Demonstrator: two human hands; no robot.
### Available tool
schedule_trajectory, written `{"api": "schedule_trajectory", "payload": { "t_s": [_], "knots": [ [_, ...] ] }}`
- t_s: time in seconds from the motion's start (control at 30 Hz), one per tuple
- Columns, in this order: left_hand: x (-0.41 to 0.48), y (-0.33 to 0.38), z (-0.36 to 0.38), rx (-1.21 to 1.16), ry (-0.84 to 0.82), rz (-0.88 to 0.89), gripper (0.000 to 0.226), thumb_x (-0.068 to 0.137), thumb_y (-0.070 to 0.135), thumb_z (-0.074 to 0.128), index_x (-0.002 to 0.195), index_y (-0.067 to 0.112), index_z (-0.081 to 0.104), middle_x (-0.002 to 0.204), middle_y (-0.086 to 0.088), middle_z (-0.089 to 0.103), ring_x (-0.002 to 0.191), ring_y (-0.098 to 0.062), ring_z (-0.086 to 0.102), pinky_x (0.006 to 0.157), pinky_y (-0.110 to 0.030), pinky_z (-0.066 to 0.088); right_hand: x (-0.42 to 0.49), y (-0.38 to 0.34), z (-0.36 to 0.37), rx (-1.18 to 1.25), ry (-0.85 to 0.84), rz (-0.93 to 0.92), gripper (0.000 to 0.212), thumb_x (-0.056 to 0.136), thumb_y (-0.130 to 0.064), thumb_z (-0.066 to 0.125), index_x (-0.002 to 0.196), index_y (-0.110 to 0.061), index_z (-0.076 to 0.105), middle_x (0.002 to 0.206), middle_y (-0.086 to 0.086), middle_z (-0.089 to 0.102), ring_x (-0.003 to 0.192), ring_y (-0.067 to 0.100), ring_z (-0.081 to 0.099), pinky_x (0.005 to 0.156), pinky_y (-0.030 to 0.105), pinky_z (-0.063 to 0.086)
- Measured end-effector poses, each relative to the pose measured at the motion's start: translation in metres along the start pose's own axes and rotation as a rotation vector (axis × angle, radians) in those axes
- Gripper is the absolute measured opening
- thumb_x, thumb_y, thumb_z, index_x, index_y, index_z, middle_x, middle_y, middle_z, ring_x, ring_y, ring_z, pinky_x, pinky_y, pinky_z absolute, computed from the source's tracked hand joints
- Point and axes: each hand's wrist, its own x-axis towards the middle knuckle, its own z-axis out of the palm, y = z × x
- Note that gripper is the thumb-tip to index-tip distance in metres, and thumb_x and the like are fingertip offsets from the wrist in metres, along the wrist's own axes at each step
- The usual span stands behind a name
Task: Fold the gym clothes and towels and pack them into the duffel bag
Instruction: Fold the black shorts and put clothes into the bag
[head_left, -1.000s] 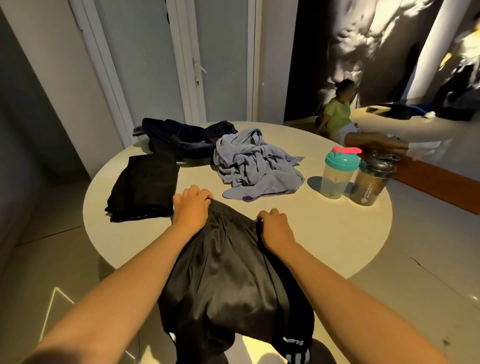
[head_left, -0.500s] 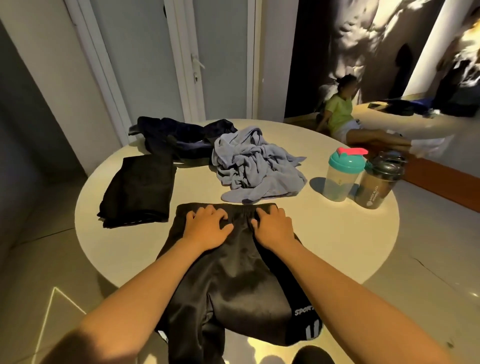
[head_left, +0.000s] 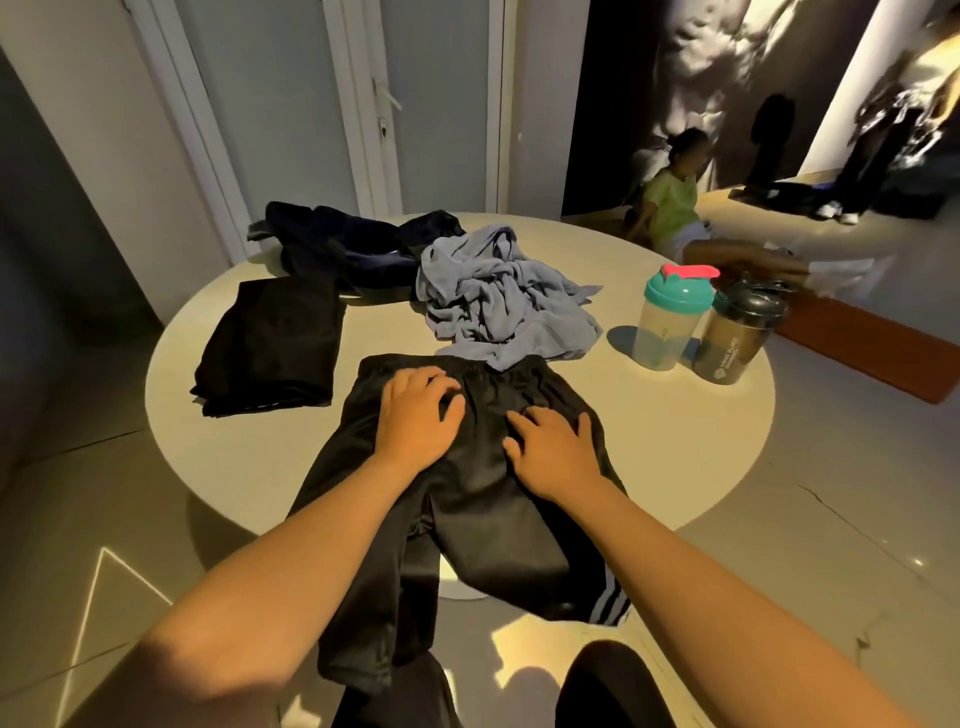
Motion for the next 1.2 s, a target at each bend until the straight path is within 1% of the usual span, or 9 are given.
{"api": "schedule_trajectory", "payload": {
  "t_s": [0.13,0.23,0.33,0.5,0.6,0.77,0.9,1.0,1.2],
  "knots": [
    [-0.019,0.006,-0.02,0.074,-0.174,-0.002,0.032,0.097,0.05,0.049,0.12,0.034,0.066,0.125,0.003,0.058,0.12,-0.029,0.046,0.098,-0.043,0.032,-0.008,0.017,-0.004,0.043,-0.026,0.055,0.056,0.106,-0.048,0.023,0.158,-0.027,0.023,0.164,0.006,0.021,0.153,0.025,0.011,0.119,0.061,-0.005],
    [-0.039,0.006,-0.025,0.171,-0.437,-0.03,0.056,0.099,0.059,0.042,0.15,0.035,0.042,0.157,0.002,0.037,0.141,-0.029,0.032,0.114,-0.046,0.03,-0.026,0.007,-0.008,-0.047,0.284,0.002,0.038,0.101,-0.039,0.045,0.129,-0.018,0.058,0.124,0.013,0.052,0.122,0.037,0.047,0.111,0.053,0.026],
    [-0.057,0.013,-0.024,0.188,-0.523,-0.045,0.064,0.102,0.062,0.031,0.159,0.035,0.019,0.169,-0.001,0.01,0.152,-0.029,0.012,0.123,-0.049,0.012,-0.048,-0.019,-0.002,0.013,0.333,-0.099,0.028,0.098,-0.034,0.05,0.116,-0.019,0.065,0.11,0.009,0.057,0.108,0.034,0.052,0.092,0.044,0.036],
    [-0.085,0.023,-0.034,-0.541,-0.072,-0.07,0.034,0.103,0.028,0.055,0.134,0.019,0.063,0.152,-0.004,0.046,0.142,-0.018,0.04,0.119,-0.036,0.029,-0.07,-0.029,0.011,0.112,0.155,-0.025,0.042,0.101,-0.032,0.047,0.143,-0.027,0.052,0.143,0.005,0.047,0.141,0.026,0.036,0.118,0.06,0.005],
    [-0.095,-0.001,-0.047,-0.27,0.205,-0.241,0.031,0.096,0.026,0.053,0.125,0.025,0.064,0.146,-0.007,0.051,0.139,-0.027,0.041,0.118,-0.044,0.03,-0.078,-0.025,0.005,0.044,0.129,0.055,0.049,0.1,-0.026,0.05,0.149,-0.021,0.043,0.156,0.008,0.035,0.152,0.027,0.015,0.118,0.062,-0.006],
    [-0.116,-0.027,-0.053,0.035,-0.296,-0.519,0.052,0.098,0.053,0.044,0.148,0.04,0.038,0.161,-0.007,0.027,0.151,-0.033,0.016,0.121,-0.053,0.009,-0.086,-0.067,0.006,0.266,0.305,-0.279,0.036,0.102,-0.03,0.049,0.134,-0.018,0.06,0.128,0.006,0.06,0.125,0.027,0.05,0.111,0.046,0.032],
    [-0.124,-0.022,-0.053,-0.211,-0.168,-0.325,0.043,0.102,0.039,0.049,0.144,0.029,0.052,0.153,-0.002,0.043,0.141,-0.022,0.038,0.119,-0.041,0.022,-0.088,-0.09,0.02,0.267,0.0,-0.227,0.048,0.104,-0.044,0.041,0.149,-0.026,0.045,0.156,0.0,0.039,0.149,0.021,0.025,0.121,0.056,0.009],
    [-0.125,-0.02,-0.063,-0.436,-0.08,-0.292,0.039,0.103,0.02,0.053,0.142,0.018,0.056,0.145,-0.007,0.044,0.133,-0.019,0.045,0.108,-0.02,0.027,-0.092,-0.089,0.022,0.245,0.014,-0.165,0.046,0.105,-0.033,0.04,0.15,-0.028,0.042,0.161,-0.002,0.032,0.152,0.019,0.016,0.121,0.058,0.002],
    [-0.117,-0.035,-0.079,-0.486,0.019,-0.451,0.051,0.095,0.016,0.066,0.145,0.017,0.053,0.14,-0.011,0.044,0.123,-0.023,0.052,0.112,-0.028,0.035,-0.104,-0.072,0.007,0.04,0.143,0.067,0.038,0.099,-0.02,0.052,0.137,-0.02,0.054,0.146,0.005,0.047,0.145,0.027,0.028,0.12,0.061,0.008]
  ]
}}
